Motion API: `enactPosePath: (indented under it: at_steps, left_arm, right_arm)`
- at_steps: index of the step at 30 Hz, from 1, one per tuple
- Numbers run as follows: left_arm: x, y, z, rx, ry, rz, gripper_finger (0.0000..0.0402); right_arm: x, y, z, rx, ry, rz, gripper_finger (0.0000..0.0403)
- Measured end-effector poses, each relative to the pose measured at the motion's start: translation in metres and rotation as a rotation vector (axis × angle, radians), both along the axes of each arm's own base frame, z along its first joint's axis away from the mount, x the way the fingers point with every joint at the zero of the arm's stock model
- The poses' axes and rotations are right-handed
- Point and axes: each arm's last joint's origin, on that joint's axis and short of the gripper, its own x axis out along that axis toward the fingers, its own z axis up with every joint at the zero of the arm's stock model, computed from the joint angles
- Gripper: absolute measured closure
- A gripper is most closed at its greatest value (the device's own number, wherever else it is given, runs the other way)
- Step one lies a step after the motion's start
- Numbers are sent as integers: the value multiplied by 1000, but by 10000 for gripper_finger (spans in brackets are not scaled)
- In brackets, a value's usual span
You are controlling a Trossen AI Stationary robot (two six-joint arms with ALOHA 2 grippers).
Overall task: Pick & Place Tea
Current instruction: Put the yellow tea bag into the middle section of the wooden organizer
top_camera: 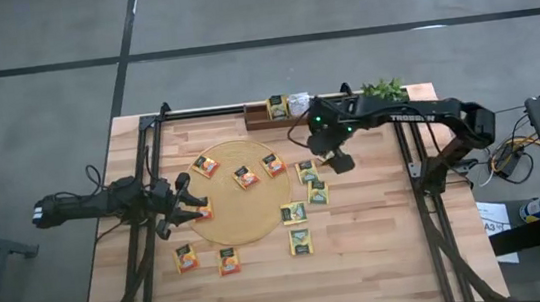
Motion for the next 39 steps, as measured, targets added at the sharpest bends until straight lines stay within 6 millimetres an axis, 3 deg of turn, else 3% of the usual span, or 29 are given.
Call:
enactPosePath:
  at_steps: [9, 25, 34, 39]
  left_arm:
    - [0, 0, 0, 0, 0, 0, 264]
    - [0, 0, 0, 0, 0, 1, 264]
    - [0, 0, 0, 0, 0, 1, 264]
    - [0, 0, 0, 0, 0, 1, 264]
  right_arm:
    - [13, -5, -43, 83, -8, -182, 76]
    - [44, -24, -110, 146, 186, -289, 76]
    - [46, -25, -129, 164, 275, -284, 83]
    - [45, -25, -122, 152, 239, -270, 138]
